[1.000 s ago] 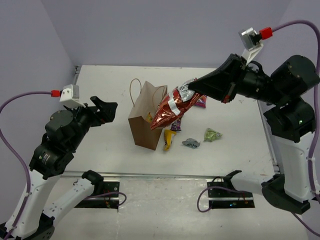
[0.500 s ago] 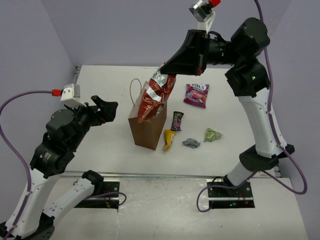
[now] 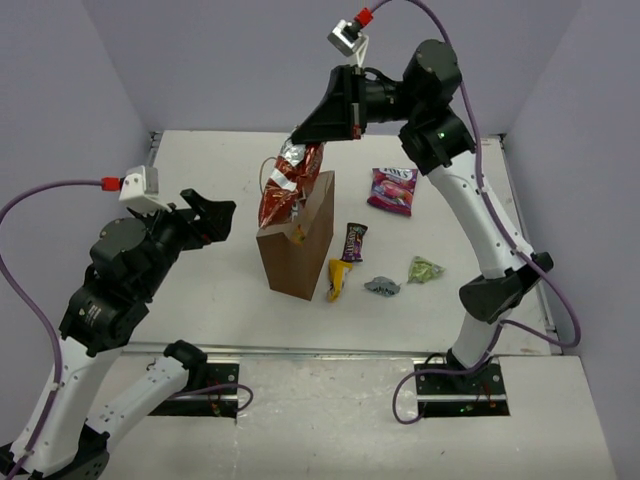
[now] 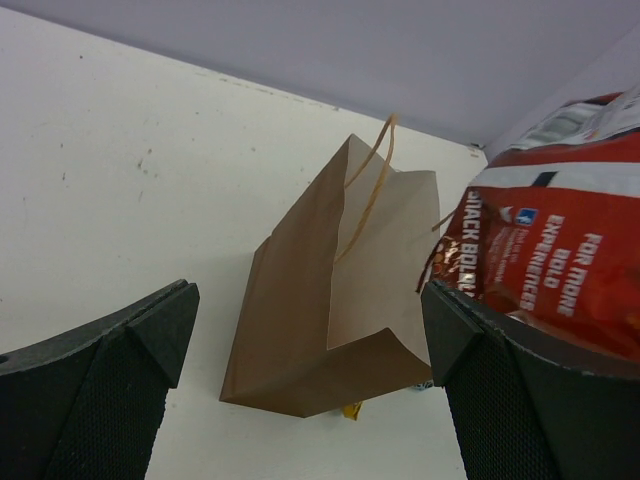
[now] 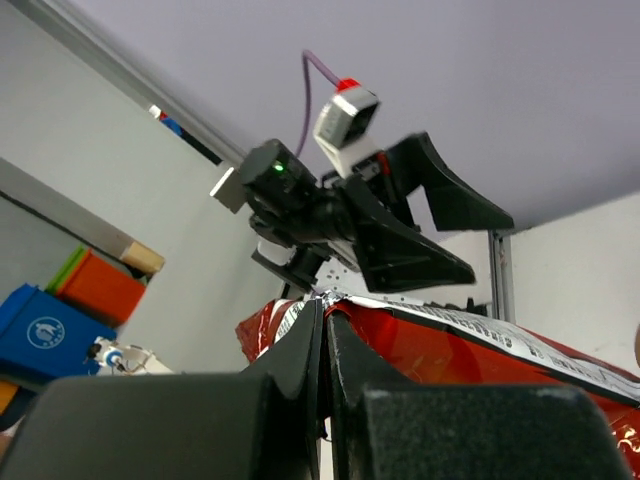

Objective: Place the snacks into the paper bag

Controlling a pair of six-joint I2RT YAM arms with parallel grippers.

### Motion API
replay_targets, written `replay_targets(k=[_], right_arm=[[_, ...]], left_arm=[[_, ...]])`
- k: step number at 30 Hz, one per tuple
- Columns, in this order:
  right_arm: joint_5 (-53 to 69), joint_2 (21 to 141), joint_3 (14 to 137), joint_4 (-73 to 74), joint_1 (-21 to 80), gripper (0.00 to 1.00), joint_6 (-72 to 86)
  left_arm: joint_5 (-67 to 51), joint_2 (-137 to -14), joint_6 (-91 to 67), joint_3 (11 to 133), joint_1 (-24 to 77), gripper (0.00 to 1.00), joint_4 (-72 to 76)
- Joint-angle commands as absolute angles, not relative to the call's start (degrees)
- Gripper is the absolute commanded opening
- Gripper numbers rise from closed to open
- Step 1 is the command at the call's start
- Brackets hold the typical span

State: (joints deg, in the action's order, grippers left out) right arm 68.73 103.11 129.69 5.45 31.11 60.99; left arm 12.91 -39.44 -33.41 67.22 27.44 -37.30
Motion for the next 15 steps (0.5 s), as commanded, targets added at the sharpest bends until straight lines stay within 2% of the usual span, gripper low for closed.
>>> replay_targets(k=[1, 8, 13, 15], right_arm=[[70.0, 100.5, 125.0, 3.3, 30.9, 0.0, 57.6], [72.1, 99.3, 111.8, 0.4, 29.6, 0.0, 56.5], [71.4, 96.2, 107.1, -0.9, 28.7, 0.0, 55.3], [71.1, 96.1, 106.5, -0.8, 28.5, 0.26, 55.2]], left_arm=[[13.6, -39.7, -32.3, 69.4, 27.5, 1.0, -34.5], [14.4, -38.3, -32.3, 68.4, 27.5, 1.0, -35.1], [14.9, -38.0, -32.2, 68.8, 27.5, 1.0, -35.7], [14.9, -38.1, -32.2, 68.9, 27.5, 1.0, -35.6]])
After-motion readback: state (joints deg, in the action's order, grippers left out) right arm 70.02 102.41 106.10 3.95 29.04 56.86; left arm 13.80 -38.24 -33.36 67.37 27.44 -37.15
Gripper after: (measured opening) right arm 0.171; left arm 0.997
